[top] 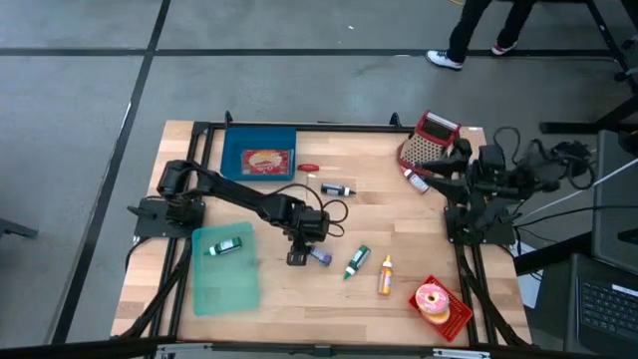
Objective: Pick & Place Food Item
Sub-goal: Put the violet food coloring bottle into the green bin
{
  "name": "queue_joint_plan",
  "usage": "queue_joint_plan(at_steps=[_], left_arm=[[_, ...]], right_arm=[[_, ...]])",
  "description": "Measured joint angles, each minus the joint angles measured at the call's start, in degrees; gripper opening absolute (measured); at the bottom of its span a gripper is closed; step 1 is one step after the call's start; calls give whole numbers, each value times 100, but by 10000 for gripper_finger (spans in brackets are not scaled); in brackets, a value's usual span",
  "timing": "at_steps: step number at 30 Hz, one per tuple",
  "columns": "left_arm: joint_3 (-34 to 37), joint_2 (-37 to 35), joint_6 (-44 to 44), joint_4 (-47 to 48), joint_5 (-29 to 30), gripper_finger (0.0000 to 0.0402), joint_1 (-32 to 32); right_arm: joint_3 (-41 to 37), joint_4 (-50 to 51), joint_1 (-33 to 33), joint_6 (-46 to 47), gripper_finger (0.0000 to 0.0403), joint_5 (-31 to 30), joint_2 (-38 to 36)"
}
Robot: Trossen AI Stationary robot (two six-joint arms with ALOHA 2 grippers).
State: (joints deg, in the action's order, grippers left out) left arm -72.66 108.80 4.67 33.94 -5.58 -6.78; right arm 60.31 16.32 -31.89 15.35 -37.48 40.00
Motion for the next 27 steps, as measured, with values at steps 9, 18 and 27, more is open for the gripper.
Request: queue_joint_plan(at_steps=[9, 18, 27], left_arm=[[4, 4, -431, 11, 55, 194, -72], [-197, -9, -2105, 323, 1033, 194, -303], [-489, -10, -4301, 74, 1028, 194, -327]], right_arm=[[-2088, -2221, -311, -1002, 181, 388, -1663], [-2188, -2214, -309, -1025, 181, 394, -1914], [-2188, -2191, -309, -1000, 181, 409, -1914]])
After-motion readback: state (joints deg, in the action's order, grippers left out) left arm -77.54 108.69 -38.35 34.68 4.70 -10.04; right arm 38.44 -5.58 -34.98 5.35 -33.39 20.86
